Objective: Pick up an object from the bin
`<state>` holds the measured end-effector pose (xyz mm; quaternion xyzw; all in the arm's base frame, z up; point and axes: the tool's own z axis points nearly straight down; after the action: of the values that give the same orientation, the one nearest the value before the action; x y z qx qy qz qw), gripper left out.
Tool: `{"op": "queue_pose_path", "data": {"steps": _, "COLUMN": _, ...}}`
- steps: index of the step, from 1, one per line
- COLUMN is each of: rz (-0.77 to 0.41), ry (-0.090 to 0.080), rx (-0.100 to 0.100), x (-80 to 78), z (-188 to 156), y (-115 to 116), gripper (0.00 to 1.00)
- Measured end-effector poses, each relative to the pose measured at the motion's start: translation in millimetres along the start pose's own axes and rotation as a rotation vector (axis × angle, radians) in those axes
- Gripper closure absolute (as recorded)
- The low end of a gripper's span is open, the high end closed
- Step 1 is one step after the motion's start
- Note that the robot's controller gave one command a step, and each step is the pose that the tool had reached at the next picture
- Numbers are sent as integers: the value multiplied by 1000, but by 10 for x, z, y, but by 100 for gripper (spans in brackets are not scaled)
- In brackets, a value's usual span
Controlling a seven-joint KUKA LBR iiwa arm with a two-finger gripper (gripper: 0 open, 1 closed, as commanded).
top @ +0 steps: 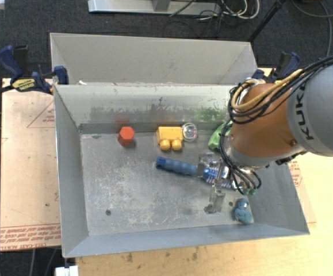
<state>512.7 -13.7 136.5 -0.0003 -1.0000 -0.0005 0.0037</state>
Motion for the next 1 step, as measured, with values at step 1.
{"op": "queue_pose_path", "data": {"steps": 1, "rz": 52, "ry": -17, "rx": -2, "x": -433, "z": 673, "y": -175, "gripper": 0}}
